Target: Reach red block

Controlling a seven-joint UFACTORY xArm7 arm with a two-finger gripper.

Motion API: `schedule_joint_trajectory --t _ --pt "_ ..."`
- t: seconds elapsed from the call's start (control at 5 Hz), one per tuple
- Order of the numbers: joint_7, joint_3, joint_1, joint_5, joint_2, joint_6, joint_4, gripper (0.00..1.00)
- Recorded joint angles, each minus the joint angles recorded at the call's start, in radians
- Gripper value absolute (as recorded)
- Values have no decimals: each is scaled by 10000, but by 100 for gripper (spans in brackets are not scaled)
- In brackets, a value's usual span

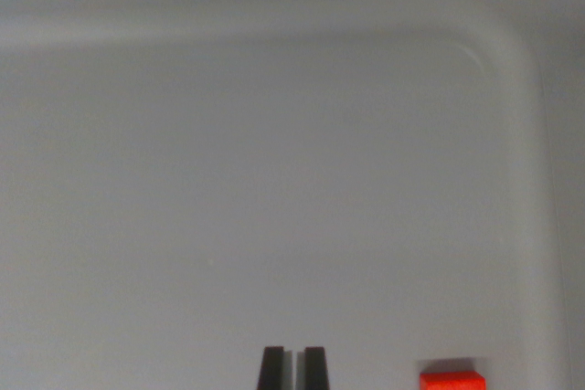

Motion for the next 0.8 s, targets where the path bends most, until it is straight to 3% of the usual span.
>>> schedule_joint_trajectory --t 0.2,0.4,0.6,0.8 --pt "0 0 0 0 0 0 0 0" --pt "27 -79 -76 -16 70 -429 -372 0" --pt "27 -79 -76 -16 70 -429 -372 0" --pt "55 -161 -155 -32 142 -874 -758 0"
